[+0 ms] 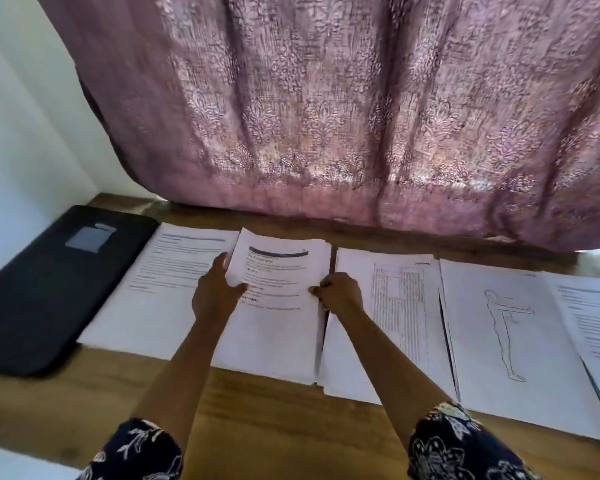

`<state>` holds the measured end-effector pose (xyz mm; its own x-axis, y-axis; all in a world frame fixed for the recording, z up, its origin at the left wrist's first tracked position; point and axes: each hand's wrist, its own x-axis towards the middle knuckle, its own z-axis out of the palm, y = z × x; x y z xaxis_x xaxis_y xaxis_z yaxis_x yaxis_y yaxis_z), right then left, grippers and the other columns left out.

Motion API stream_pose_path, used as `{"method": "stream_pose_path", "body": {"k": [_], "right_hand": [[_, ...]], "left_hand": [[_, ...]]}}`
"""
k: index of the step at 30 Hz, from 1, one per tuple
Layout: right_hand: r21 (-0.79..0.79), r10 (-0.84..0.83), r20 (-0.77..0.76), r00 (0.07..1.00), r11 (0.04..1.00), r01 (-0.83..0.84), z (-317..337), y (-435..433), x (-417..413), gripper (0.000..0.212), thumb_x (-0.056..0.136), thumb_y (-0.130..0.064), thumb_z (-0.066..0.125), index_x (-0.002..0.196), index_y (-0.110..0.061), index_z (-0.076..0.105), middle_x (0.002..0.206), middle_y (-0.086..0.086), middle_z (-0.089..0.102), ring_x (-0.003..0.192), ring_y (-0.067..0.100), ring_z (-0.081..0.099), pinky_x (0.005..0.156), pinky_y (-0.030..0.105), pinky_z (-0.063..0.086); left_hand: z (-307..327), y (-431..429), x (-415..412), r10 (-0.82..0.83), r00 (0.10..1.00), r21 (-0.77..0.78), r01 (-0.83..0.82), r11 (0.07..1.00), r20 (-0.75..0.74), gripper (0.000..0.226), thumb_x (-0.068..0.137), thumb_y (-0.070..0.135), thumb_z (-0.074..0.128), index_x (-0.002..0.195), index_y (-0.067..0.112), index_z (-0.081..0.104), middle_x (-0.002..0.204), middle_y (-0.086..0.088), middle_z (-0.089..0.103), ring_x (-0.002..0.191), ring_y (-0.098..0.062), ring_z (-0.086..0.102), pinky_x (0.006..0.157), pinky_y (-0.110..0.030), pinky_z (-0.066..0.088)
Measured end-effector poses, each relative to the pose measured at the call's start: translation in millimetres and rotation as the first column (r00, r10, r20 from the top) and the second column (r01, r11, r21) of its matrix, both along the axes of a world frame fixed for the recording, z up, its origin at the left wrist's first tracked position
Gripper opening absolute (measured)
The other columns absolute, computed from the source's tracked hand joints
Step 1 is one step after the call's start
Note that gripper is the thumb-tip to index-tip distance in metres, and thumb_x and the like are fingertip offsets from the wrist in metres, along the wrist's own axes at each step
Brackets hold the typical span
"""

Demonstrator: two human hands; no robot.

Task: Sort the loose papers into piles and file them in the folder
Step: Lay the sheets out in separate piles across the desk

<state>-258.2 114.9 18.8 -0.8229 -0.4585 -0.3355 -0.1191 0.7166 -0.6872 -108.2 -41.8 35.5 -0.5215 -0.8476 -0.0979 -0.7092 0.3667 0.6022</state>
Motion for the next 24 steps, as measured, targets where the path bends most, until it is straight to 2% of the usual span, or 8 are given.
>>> {"method": "stream_pose_path", "body": {"k": [2, 5, 8, 11, 14, 18, 20, 24], "right_hand": [[0.014, 0.001, -0.013, 1.000, 1.000, -0.001, 4.3, 1.2, 0.9, 0.026, 0.083, -0.038, 0.072, 0.083, -0.014, 0.061, 0.083, 0.004, 0.073, 0.069, 0.018, 0.070, 0.082, 0.037, 0.057], [0.092, 0.040, -0.063, 0.997, 0.995, -0.034, 15.3, 11.4, 1.4, 0.030, 0.087, -0.043, 0.065, 0.086, -0.014, 0.059, 0.084, 0.002, 0.073, 0.068, 0.016, 0.070, 0.078, 0.031, 0.056], [0.148, 0.047, -0.193, 0.980, 0.989, -0.019, 24.4, 35.0, 2.0, 0.032, 0.089, -0.047, 0.061, 0.089, -0.016, 0.061, 0.078, 0.000, 0.073, 0.070, 0.015, 0.070, 0.078, 0.031, 0.056], [0.079, -0.040, -0.234, 0.971, 0.995, 0.060, 22.9, 77.3, -4.4, 0.025, 0.089, -0.048, 0.060, 0.085, -0.023, 0.059, 0.070, -0.005, 0.071, 0.065, 0.009, 0.067, 0.078, 0.031, 0.056], [0.070, -0.171, -0.297, 0.939, 0.977, 0.201, 16.6, 133.1, -23.4, 0.024, 0.088, -0.050, 0.059, 0.091, -0.026, 0.063, 0.082, -0.004, 0.073, 0.076, 0.014, 0.068, 0.077, 0.030, 0.054], [0.149, -0.324, -0.480, 0.815, 0.885, 0.440, 15.3, 225.2, -56.2, 0.024, 0.092, -0.036, 0.059, 0.106, -0.018, 0.066, 0.105, 0.004, 0.070, 0.097, 0.026, 0.063, 0.073, 0.028, 0.043], [0.217, -0.317, -0.560, 0.765, 0.835, 0.505, 11.1, 269.1, -74.7, 0.025, 0.092, -0.032, 0.058, 0.111, -0.016, 0.064, 0.111, 0.007, 0.066, 0.106, 0.028, 0.056, 0.075, 0.032, 0.043], [0.338, -0.274, -0.627, 0.730, 0.748, 0.571, -0.2, 331.2, -101.8, 0.031, 0.091, -0.029, 0.060, 0.118, -0.014, 0.061, 0.118, 0.010, 0.062, 0.109, 0.031, 0.053, 0.083, 0.039, 0.046]], "left_hand": [[-4.0, -0.8, 1.9, -0.014, 0.999, -0.065, 0.017, 0.998, 0.046, 0.074, 0.082, 0.034, 0.075, 0.144, 0.020, 0.037, 0.136, -0.011, 0.053, 0.127, -0.034, 0.045, 0.098, -0.054, 0.042], [-7.5, -1.2, 1.7, -0.023, 0.994, -0.163, 0.041, 0.986, 0.110, 0.066, 0.082, 0.038, 0.073, 0.138, 0.019, 0.044, 0.137, -0.011, 0.050, 0.128, -0.033, 0.041, 0.099, -0.052, 0.041], [-7.5, 9.8, -9.1, -0.063, 0.996, -0.201, 0.074, 0.977, 0.058, 0.060, 0.084, 0.039, 0.071, 0.136, 0.019, 0.049, 0.140, -0.009, 0.050, 0.131, -0.032, 0.039, 0.102, -0.052, 0.039], [-12.4, 39.7, -30.1, -0.208, 0.978, -0.259, 0.201, 0.945, 0.002, 0.055, 0.084, 0.041, 0.070, 0.132, 0.018, 0.055, 0.138, -0.007, 0.054, 0.130, -0.029, 0.044, 0.103, -0.048, 0.040], [-17.8, 88.7, -55.9, -0.336, 0.941, -0.283, 0.311, 0.907, -0.044, 0.048, 0.084, 0.041, 0.069, 0.126, 0.020, 0.060, 0.135, -0.005, 0.057, 0.128, -0.027, 0.048, 0.103, -0.046, 0.041], [-23.3, 172.7, -96.0, -0.556, 0.824, -0.269, 0.515, 0.814, -0.106, 0.043, 0.085, 0.041, 0.069, 0.123, 0.021, 0.062, 0.134, -0.003, 0.059, 0.126, -0.025, 0.051, 0.107, -0.040, 0.036], [-25.8, 218.7, -117.7, -0.657, 0.747, -0.268, 0.616, 0.741, -0.102, 0.042, 0.086, 0.039, 0.069, 0.123, 0.021, 0.063, 0.135, -0.003, 0.058, 0.127, -0.025, 0.051, 0.108, -0.040, 0.034], [-31.6, 301.2, -157.2, -0.802, 0.594, -0.268, 0.764, 0.587, -0.063, 0.040, 0.088, 0.041, 0.064, 0.125, 0.024, 0.063, 0.138, 0.001, 0.055, 0.130, -0.021, 0.046, 0.114, -0.043, 0.029]]}}
